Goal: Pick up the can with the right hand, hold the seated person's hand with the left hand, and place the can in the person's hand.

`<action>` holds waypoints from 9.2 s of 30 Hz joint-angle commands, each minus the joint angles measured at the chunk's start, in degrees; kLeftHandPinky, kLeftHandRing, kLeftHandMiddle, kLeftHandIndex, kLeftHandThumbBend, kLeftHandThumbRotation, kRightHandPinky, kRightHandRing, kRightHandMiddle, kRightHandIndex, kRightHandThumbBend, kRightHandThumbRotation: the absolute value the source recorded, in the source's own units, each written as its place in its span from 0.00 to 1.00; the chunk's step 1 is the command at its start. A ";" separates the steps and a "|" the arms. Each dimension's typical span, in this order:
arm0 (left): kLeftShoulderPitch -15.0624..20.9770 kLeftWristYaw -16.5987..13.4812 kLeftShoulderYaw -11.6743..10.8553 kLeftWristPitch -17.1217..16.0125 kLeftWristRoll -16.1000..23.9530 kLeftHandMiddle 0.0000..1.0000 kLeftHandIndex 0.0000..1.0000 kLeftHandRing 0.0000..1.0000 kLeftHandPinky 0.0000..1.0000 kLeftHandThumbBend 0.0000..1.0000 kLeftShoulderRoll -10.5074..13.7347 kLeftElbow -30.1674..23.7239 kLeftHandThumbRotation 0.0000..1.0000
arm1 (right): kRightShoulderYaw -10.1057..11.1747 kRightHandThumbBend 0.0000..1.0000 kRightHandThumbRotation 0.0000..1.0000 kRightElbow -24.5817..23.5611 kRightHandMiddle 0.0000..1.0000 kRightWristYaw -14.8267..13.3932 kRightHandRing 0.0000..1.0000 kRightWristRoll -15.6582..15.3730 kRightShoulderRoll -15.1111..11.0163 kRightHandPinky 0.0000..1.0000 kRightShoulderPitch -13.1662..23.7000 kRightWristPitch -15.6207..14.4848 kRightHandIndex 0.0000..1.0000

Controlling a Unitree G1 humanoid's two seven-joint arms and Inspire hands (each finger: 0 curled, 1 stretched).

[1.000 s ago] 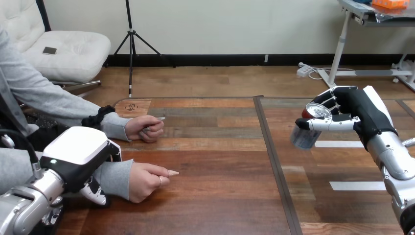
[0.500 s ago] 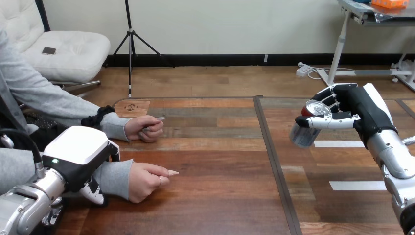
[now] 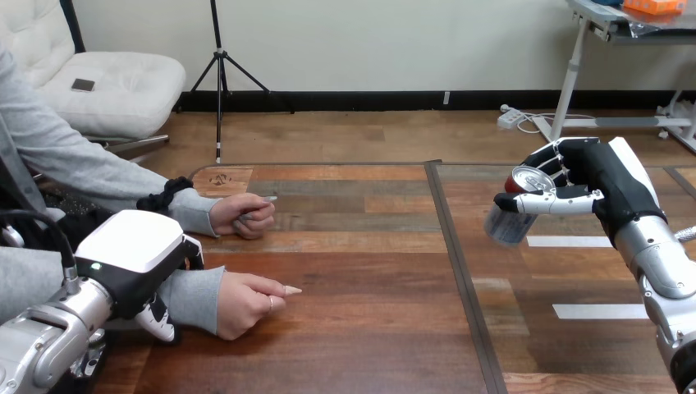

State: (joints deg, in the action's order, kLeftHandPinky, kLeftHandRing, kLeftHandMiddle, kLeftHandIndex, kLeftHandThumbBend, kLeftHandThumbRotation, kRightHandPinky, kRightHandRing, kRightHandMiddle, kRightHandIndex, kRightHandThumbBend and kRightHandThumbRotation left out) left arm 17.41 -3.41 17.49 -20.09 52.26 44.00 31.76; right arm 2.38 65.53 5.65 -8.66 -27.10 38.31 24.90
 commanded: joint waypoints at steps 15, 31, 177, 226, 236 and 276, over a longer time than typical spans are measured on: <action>3.86 -0.34 0.71 0.72 -1.64 0.51 0.52 0.48 0.42 0.98 -1.33 0.31 0.00 | 1.18 0.88 0.00 -4.20 0.42 -1.07 0.36 1.39 -0.15 0.33 2.32 1.28 0.44; 3.82 1.07 0.62 0.40 -3.65 0.59 0.57 0.55 0.50 0.96 -1.39 0.27 0.00 | 1.32 0.86 0.00 -4.31 0.42 -0.14 0.37 2.24 -0.17 0.36 2.33 2.21 0.44; 6.32 -1.27 -9.79 -8.97 -19.05 0.27 0.27 0.22 0.18 0.86 -3.18 -11.34 0.00 | -2.15 0.85 0.00 -9.68 0.42 -1.43 0.37 0.38 9.37 0.35 3.90 2.46 0.44; 9.62 0.17 -7.39 -6.87 -19.17 0.28 0.28 0.23 0.18 0.78 -11.15 -10.57 0.00 | -6.14 0.87 0.00 -15.49 0.42 -1.07 0.34 -1.72 18.44 0.30 2.69 3.26 0.43; 10.33 -0.08 -7.14 -6.36 -18.92 0.27 0.27 0.22 0.17 0.77 -12.68 -9.97 0.00 | -6.57 0.86 0.00 -17.03 0.42 0.10 0.35 -1.10 19.91 0.32 1.99 3.56 0.43; 11.61 1.36 -7.53 -2.34 -18.94 0.28 0.28 0.23 0.19 0.74 -15.53 -11.10 0.00 | -10.17 0.85 0.00 -23.06 0.42 1.85 0.34 -2.22 22.23 0.30 -0.78 3.84 0.42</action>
State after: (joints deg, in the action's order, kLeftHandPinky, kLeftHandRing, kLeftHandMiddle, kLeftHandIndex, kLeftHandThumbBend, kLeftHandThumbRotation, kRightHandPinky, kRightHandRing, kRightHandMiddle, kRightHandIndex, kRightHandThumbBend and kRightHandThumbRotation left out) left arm 18.28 -1.10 11.01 -21.66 36.29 31.77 25.69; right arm -7.02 50.16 7.06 -11.38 -6.17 34.33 26.03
